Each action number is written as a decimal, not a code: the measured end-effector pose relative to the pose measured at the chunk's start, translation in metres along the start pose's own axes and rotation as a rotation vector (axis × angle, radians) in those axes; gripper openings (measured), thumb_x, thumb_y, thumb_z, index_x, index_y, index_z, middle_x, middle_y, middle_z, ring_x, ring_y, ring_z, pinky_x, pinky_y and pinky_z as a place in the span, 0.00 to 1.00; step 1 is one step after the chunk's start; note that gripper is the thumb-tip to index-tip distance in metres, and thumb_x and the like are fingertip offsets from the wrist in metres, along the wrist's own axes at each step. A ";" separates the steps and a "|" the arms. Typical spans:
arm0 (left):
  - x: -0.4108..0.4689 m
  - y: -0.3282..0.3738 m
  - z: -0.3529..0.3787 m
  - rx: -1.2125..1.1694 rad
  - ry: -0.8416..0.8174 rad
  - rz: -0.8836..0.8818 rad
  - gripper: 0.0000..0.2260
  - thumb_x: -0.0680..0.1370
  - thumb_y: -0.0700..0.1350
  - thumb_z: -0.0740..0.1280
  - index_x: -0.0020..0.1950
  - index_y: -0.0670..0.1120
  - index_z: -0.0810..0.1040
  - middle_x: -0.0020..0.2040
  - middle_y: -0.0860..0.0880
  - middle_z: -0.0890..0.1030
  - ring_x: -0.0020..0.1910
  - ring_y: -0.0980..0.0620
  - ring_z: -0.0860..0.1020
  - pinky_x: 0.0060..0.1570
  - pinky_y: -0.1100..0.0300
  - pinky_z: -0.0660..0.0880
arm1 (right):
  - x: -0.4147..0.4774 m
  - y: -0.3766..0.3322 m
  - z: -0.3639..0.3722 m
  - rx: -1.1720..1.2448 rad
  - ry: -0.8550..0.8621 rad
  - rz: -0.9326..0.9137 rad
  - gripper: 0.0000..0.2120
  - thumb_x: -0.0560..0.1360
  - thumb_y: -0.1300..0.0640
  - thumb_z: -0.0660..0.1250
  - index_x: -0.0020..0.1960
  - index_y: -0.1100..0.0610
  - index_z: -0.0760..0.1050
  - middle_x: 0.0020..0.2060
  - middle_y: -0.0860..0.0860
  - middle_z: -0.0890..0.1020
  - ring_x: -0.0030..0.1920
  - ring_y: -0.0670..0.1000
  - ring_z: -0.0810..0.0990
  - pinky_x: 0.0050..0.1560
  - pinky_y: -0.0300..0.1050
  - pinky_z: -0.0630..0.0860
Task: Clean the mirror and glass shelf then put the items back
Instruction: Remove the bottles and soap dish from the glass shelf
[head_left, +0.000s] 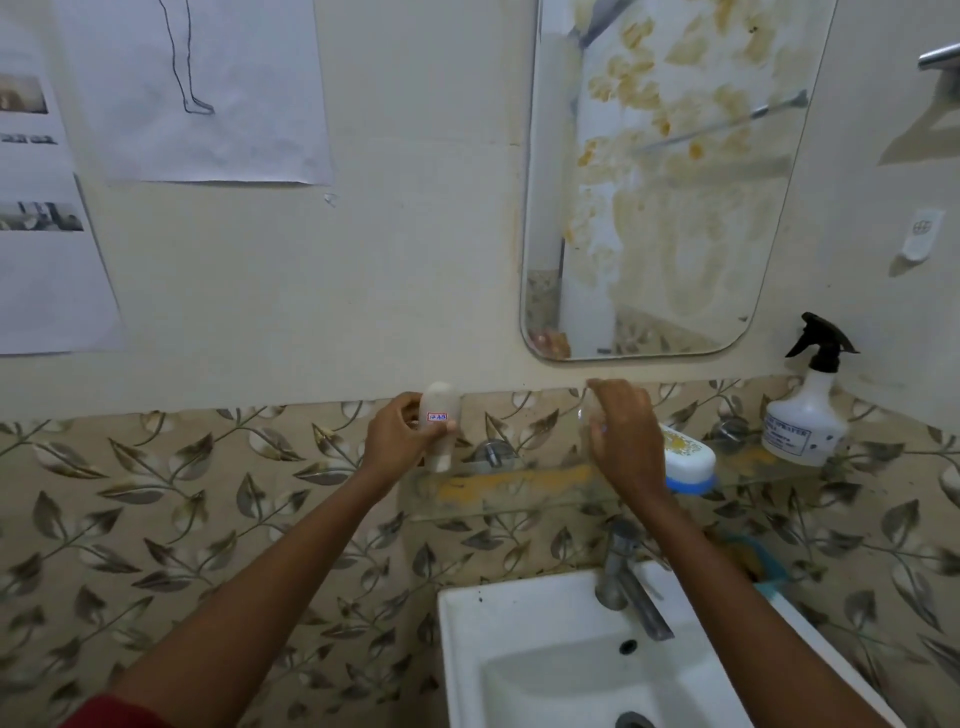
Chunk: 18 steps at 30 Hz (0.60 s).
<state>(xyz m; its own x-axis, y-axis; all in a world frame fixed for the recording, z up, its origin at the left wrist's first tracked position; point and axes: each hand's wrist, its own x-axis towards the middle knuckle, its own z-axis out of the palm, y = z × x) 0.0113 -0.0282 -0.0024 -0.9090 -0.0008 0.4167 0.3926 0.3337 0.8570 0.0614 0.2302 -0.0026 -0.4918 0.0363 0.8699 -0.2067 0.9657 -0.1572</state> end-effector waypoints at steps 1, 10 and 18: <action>-0.004 0.003 -0.001 -0.060 0.002 -0.025 0.17 0.67 0.44 0.77 0.53 0.43 0.77 0.50 0.44 0.82 0.49 0.47 0.81 0.47 0.51 0.80 | -0.008 0.000 -0.009 0.110 0.069 0.112 0.18 0.66 0.69 0.65 0.56 0.63 0.73 0.50 0.60 0.78 0.50 0.60 0.75 0.50 0.53 0.74; -0.075 0.033 0.009 -0.160 -0.393 0.003 0.17 0.67 0.41 0.76 0.55 0.45 0.78 0.46 0.48 0.84 0.44 0.53 0.84 0.42 0.59 0.82 | -0.108 -0.015 -0.045 0.879 0.399 1.103 0.15 0.67 0.67 0.71 0.35 0.52 0.67 0.34 0.52 0.75 0.33 0.44 0.75 0.32 0.34 0.74; -0.115 -0.065 0.047 0.043 -0.560 -0.107 0.17 0.68 0.41 0.76 0.54 0.46 0.76 0.49 0.46 0.83 0.44 0.57 0.81 0.43 0.67 0.78 | -0.194 -0.028 -0.020 1.139 0.171 1.467 0.10 0.67 0.65 0.71 0.38 0.54 0.72 0.44 0.54 0.80 0.45 0.53 0.76 0.44 0.44 0.70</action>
<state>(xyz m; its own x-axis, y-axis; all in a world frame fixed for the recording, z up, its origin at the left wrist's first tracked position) 0.0839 -0.0057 -0.1201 -0.8831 0.4596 0.0940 0.2992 0.3975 0.8675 0.1798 0.2019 -0.1576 -0.7146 0.6666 -0.2121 -0.1803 -0.4684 -0.8649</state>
